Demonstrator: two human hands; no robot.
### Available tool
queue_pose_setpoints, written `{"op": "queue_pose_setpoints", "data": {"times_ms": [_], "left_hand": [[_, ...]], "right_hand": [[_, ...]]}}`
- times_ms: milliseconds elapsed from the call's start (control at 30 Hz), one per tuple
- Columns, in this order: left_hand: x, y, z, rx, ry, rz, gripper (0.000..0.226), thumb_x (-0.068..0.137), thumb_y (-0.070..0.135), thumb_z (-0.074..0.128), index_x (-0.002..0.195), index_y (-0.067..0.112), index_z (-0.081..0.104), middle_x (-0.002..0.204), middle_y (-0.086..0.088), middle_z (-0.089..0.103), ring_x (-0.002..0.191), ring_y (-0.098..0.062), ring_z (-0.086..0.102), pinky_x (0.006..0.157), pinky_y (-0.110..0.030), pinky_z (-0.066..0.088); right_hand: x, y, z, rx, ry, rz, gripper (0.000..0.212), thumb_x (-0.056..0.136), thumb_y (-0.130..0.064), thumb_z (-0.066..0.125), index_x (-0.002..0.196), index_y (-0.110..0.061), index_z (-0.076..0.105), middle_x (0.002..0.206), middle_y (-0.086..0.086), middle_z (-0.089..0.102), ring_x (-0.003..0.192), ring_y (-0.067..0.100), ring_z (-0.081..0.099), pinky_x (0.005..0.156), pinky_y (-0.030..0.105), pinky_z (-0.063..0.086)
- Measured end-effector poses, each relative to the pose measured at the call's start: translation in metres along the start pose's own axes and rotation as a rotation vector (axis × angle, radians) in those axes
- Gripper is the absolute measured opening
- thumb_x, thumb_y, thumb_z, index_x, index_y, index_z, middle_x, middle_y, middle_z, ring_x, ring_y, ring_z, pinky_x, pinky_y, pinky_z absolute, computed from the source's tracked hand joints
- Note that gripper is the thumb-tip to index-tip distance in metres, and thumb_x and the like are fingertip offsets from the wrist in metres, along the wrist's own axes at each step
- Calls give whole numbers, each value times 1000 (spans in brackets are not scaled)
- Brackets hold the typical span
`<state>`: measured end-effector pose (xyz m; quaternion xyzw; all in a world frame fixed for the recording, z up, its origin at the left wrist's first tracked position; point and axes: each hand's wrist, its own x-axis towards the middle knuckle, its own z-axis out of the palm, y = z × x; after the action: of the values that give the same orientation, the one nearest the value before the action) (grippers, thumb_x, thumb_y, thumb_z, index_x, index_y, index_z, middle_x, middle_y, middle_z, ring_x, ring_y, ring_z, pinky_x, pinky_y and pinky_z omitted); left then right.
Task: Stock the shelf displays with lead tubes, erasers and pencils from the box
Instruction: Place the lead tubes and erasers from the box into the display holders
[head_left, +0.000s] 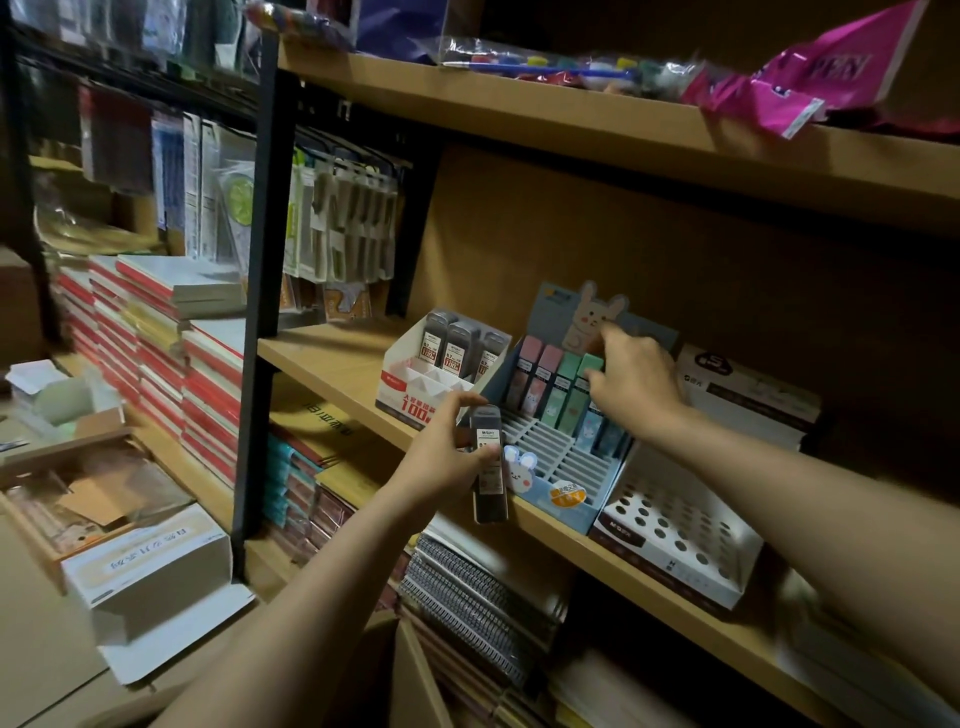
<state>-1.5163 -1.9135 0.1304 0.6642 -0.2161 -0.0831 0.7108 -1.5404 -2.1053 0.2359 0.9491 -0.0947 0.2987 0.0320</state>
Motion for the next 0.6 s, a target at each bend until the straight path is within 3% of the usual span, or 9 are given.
{"op": "queue_pose_setpoints", "data": {"times_ms": [200, 433, 533, 600], "left_hand": [[0, -2, 0, 21, -1, 5, 46, 89, 5, 62, 121, 35, 46, 127, -3, 57, 115, -22, 58, 85, -42, 58], [-2, -4, 1, 50, 2, 27, 46, 89, 6, 62, 122, 34, 46, 120, 3, 55, 114, -18, 56, 77, -31, 59], [-2, -4, 1, 57, 4, 28, 46, 89, 6, 62, 123, 34, 45, 123, 5, 53, 118, -17, 52, 74, -28, 57], [-2, -4, 2, 56, 5, 27, 46, 89, 7, 62, 122, 35, 45, 127, 3, 52, 117, -16, 52, 73, -28, 57]], "right_hand": [[-3, -8, 2, -140, -12, 25, 26, 94, -29, 57, 110, -9, 64, 116, 12, 55, 111, 32, 52, 92, 45, 47], [-7, -11, -2, -231, -92, 32, 35, 97, -31, 50, 122, -9, 63, 129, 12, 48, 123, 31, 42, 101, 44, 36], [-22, -9, -16, -37, 25, -37, 41, 97, -30, 51, 133, -11, 50, 135, 9, 45, 124, 27, 44, 103, 41, 41], [-50, -4, -25, 162, 141, -63, 34, 97, -30, 51, 129, -18, 50, 127, 1, 51, 113, 19, 53, 90, 37, 51]]}}
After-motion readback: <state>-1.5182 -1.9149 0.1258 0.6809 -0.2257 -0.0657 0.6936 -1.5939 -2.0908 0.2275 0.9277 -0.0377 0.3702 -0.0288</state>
